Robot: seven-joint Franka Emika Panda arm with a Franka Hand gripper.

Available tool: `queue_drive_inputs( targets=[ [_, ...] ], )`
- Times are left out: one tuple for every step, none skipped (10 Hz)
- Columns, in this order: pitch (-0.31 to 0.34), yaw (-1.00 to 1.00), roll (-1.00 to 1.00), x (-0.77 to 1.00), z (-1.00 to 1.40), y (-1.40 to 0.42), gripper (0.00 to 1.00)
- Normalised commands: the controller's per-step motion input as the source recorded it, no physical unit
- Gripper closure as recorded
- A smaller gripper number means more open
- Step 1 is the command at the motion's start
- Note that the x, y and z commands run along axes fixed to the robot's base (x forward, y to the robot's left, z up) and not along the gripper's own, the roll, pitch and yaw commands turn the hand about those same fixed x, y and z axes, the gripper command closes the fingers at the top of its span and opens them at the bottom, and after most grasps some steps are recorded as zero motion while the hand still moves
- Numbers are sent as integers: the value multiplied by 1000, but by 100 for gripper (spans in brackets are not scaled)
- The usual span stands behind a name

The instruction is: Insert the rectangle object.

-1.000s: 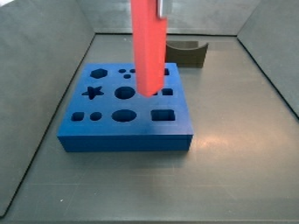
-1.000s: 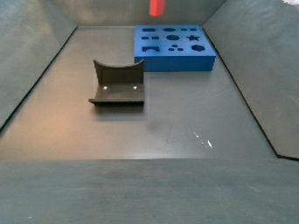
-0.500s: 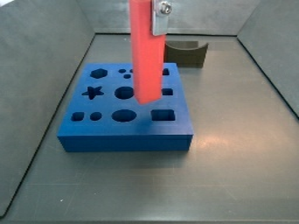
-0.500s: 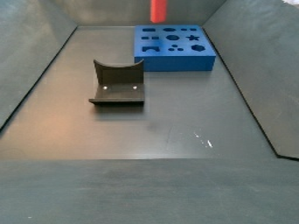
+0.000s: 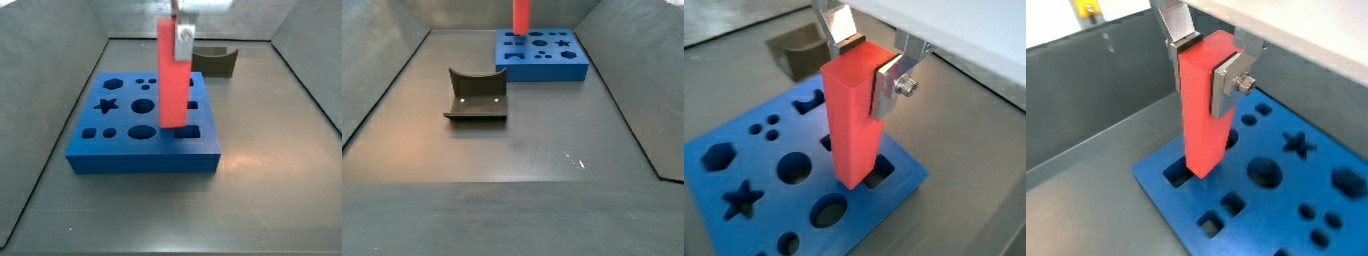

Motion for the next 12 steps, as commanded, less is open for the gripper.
queue_drive_inputs(
  targets=[
    [0, -306, 64, 603, -109, -229, 100],
    [0, 0, 84, 246, -160, -166, 100],
    [0, -43, 130, 440, -134, -346, 100],
    [0, -43, 149, 400, -160, -223, 100],
    [0, -34, 157, 91, -171, 0, 100],
    [-67, -26, 100, -137, -251, 0, 100],
    [-87, -129, 47, -131, -391, -37, 100],
    [-111, -240, 0, -174, -434, -97, 100],
    [-91, -183, 0, -89, -351, -111, 100],
    [-86, -37, -19, 0, -277, -49, 100],
    [-64, 0, -37, 0, -294, 0, 100],
    [-50, -14, -10, 11, -363, -23, 100]
  ],
)
